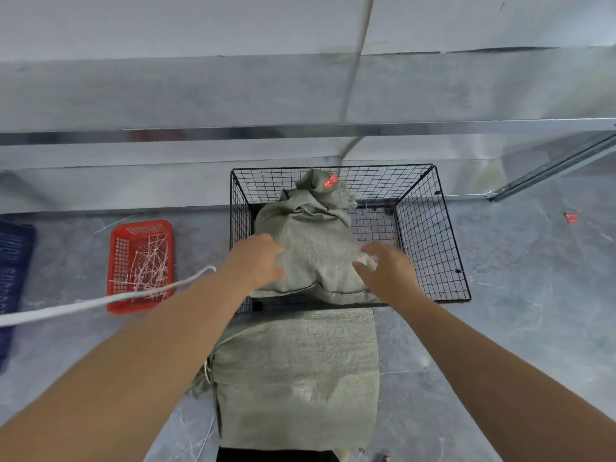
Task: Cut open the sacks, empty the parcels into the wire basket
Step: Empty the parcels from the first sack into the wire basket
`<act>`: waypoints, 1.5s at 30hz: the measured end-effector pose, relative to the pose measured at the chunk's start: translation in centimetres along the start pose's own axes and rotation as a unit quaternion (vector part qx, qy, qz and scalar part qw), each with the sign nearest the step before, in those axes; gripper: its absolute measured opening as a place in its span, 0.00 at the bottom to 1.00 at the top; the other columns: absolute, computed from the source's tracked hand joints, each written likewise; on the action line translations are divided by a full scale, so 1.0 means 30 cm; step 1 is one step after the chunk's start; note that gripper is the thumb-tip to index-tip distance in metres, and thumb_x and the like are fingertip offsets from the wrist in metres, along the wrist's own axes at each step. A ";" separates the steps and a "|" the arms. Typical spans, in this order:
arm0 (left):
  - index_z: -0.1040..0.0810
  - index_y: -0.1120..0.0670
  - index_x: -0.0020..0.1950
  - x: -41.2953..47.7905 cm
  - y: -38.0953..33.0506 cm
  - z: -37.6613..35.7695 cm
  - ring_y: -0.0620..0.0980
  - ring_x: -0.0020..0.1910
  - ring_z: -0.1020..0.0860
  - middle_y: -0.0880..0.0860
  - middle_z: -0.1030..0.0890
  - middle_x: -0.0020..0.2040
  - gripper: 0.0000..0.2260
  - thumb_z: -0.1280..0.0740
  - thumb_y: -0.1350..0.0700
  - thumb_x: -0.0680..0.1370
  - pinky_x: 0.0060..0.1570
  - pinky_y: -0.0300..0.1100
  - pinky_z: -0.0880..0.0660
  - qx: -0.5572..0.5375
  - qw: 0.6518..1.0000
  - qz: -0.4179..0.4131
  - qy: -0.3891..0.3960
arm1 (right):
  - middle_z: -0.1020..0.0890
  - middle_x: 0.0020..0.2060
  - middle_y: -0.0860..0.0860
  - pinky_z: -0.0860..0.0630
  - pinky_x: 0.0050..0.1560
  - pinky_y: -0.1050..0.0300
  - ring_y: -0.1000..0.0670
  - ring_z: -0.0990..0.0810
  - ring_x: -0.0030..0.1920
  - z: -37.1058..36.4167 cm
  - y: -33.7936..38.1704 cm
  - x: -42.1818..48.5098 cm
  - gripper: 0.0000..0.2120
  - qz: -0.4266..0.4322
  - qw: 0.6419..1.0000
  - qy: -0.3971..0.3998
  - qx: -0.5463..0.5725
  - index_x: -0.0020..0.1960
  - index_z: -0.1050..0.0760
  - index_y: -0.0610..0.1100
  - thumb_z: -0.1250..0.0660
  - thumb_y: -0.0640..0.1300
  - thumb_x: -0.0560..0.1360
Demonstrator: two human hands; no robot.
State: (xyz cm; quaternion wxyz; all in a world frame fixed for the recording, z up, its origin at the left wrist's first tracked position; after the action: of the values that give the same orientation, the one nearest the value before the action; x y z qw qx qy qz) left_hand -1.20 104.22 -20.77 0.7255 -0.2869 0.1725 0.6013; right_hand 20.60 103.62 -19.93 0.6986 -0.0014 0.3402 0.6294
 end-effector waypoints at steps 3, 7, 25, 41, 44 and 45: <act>0.26 0.56 0.64 0.047 -0.018 -0.153 0.53 0.61 0.27 0.54 0.26 0.62 0.18 0.36 0.49 0.77 0.59 0.45 0.30 0.055 0.996 -0.053 0.042 | 0.21 0.57 0.47 0.22 0.53 0.52 0.48 0.22 0.53 -0.151 -0.093 0.033 0.15 -0.034 0.993 0.085 -0.067 0.60 0.26 0.47 0.35 0.50 0.75; 0.24 0.56 0.62 0.112 0.003 -0.336 0.54 0.58 0.25 0.55 0.24 0.59 0.16 0.41 0.50 0.79 0.54 0.47 0.26 0.083 0.990 -0.078 0.082 | 0.21 0.57 0.48 0.23 0.49 0.56 0.49 0.20 0.48 -0.327 -0.159 0.079 0.13 -0.034 0.985 0.135 -0.105 0.60 0.25 0.49 0.37 0.49 0.77; 0.40 0.57 0.70 0.459 0.139 -0.702 0.57 0.74 0.44 0.57 0.50 0.76 0.31 0.29 0.52 0.72 0.63 0.51 0.29 0.176 0.984 -0.040 0.015 | 0.34 0.61 0.42 0.32 0.65 0.48 0.40 0.34 0.62 -0.610 -0.317 0.391 0.32 -0.010 0.974 0.081 -0.212 0.63 0.36 0.44 0.24 0.47 0.66; 0.31 0.54 0.37 0.312 0.141 -0.376 0.50 0.37 0.29 0.49 0.30 0.37 0.08 0.36 0.64 0.74 0.37 0.45 0.27 -0.037 0.980 -0.116 -0.154 | 0.38 0.69 0.44 0.32 0.67 0.47 0.43 0.38 0.70 -0.452 -0.288 0.286 0.30 0.007 0.974 0.042 -0.221 0.70 0.36 0.47 0.29 0.45 0.71; 0.42 0.49 0.29 0.240 0.126 -0.248 0.50 0.36 0.30 0.46 0.35 0.30 0.19 0.37 0.65 0.72 0.38 0.45 0.28 -0.035 0.980 -0.134 -0.140 | 0.37 0.69 0.45 0.34 0.69 0.47 0.44 0.38 0.70 -0.396 -0.238 0.210 0.29 0.009 0.976 0.047 -0.213 0.70 0.35 0.49 0.30 0.47 0.72; 0.43 0.48 0.28 0.219 0.123 -0.202 0.50 0.35 0.31 0.45 0.36 0.29 0.20 0.37 0.66 0.72 0.37 0.43 0.30 -0.043 0.980 -0.135 -0.141 | 0.36 0.69 0.46 0.34 0.68 0.47 0.44 0.38 0.70 -0.376 -0.217 0.191 0.28 0.006 0.979 0.046 -0.201 0.69 0.35 0.49 0.30 0.49 0.71</act>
State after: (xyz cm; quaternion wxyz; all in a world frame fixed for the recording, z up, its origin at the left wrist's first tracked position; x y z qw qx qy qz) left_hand -2.77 105.95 -30.15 0.8041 -0.2507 0.0020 0.5391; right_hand 20.85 102.45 -34.09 0.6641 -0.1683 0.2387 0.6883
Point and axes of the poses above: each hand's wrist, its own x-axis towards the middle knuckle, its own z-axis out of the back of the hand, y = z × x, the point moved 4 cm from there along x, towards the middle knuckle
